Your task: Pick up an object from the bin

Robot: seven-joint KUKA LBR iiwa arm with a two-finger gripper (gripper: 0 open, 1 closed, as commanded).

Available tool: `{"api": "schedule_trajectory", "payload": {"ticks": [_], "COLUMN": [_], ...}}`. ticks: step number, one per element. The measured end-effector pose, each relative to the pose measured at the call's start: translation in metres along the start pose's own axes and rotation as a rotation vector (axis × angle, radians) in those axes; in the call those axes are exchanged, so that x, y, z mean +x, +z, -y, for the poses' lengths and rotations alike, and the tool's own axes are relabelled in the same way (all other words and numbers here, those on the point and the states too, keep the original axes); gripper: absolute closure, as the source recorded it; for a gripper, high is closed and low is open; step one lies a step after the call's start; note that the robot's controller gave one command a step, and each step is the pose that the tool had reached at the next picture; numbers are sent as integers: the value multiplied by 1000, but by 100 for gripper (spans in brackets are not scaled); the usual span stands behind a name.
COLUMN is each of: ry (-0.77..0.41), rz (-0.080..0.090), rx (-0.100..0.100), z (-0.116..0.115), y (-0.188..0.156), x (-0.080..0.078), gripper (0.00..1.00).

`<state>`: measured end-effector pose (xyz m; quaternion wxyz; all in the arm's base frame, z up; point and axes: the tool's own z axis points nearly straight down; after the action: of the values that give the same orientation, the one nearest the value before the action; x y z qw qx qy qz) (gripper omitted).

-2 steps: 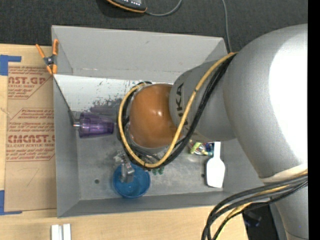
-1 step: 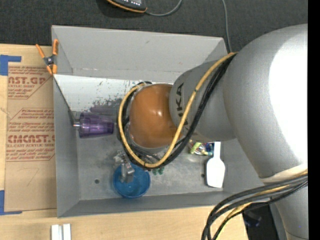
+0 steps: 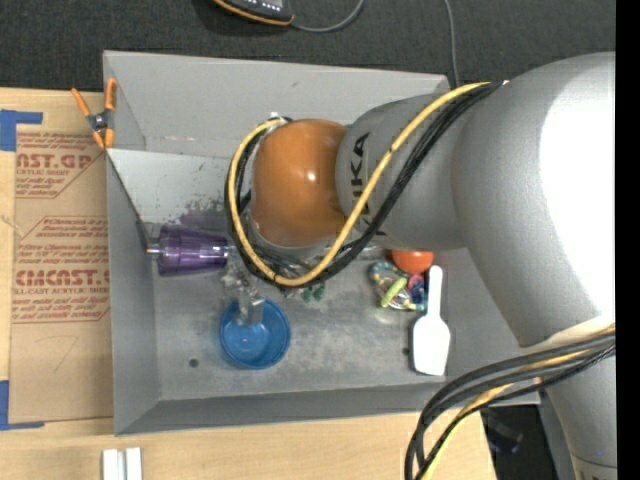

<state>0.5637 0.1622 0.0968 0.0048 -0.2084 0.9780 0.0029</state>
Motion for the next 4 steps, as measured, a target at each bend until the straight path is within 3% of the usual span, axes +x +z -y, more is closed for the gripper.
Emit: {"api": "schedule_trajectory", "payload": {"ticks": [1,2,3,4], "ry": [39,14,1,-25], "rz": [-7,7,4,9], "rx": [-2,0,-1,-1], "z": [-2,7,10,50], "y": [-78,-53,-24,-3], "x": [27,5,-3,42], "gripper": [100,0,0,0]}}
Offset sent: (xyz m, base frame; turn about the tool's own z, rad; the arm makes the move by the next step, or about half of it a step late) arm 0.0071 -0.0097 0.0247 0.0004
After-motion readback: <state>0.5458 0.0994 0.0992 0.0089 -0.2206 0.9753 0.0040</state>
